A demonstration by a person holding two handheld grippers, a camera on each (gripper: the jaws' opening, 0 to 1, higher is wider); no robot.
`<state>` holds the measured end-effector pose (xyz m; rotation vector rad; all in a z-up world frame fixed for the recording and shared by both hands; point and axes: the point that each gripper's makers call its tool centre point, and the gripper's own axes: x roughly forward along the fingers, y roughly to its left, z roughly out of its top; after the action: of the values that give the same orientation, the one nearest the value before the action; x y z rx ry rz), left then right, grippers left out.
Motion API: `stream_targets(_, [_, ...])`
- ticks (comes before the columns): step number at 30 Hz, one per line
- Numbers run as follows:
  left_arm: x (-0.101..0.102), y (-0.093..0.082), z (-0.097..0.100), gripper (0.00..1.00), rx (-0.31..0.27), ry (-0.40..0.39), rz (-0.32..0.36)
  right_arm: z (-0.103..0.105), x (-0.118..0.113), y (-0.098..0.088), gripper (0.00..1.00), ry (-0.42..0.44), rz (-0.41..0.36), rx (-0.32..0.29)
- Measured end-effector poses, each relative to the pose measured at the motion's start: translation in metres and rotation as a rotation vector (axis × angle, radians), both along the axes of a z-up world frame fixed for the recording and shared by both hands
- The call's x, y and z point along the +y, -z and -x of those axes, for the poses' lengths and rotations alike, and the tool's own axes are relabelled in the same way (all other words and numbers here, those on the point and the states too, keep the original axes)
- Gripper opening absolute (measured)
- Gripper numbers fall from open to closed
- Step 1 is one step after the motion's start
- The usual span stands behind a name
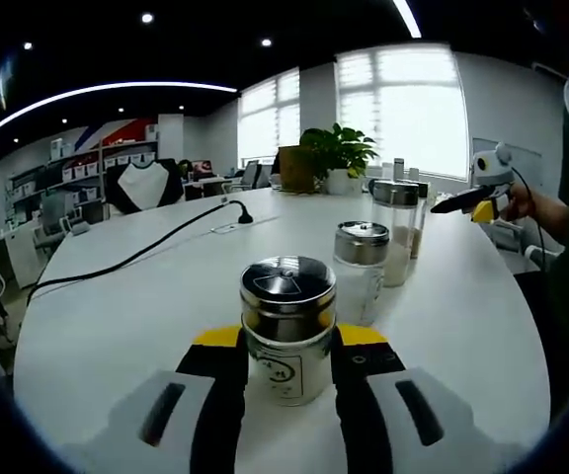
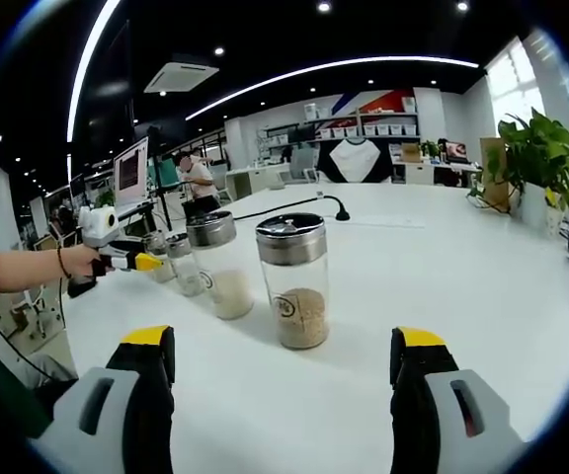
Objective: Rotate the seasoning bottle until the label or dispensing opening points toward the visible target arrow and the bottle remains upright within the marked orientation range
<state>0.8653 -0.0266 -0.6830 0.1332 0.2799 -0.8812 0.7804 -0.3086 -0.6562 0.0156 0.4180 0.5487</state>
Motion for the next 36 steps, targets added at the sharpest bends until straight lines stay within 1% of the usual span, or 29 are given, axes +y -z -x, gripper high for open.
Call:
stream_targets(12, [0.0006,0.0003,0.0,0.34,0.009,-0.017,0.016,0.0012,-0.0022,0.0031,0.92,0.007,-0.001,0.009])
stream_targets(17, [0.0002,0.0001,-0.0001,0.34,0.009,-0.029,0.012,0.0012,-0.003,0.0035,0.92,0.01,-0.002,0.01])
stream_targets(28, [0.0018,0.0002,-0.0019,0.34,0.004,-0.095,0.022,0.0009,-0.0028,0.0043,0.92,0.009,-0.004,0.011])
stream_targets(36, [0.0039,0.0,-0.0028,0.34,-0.001,-0.163,0.029,0.0011,-0.003,0.003,0.92,0.006,-0.004,0.008])
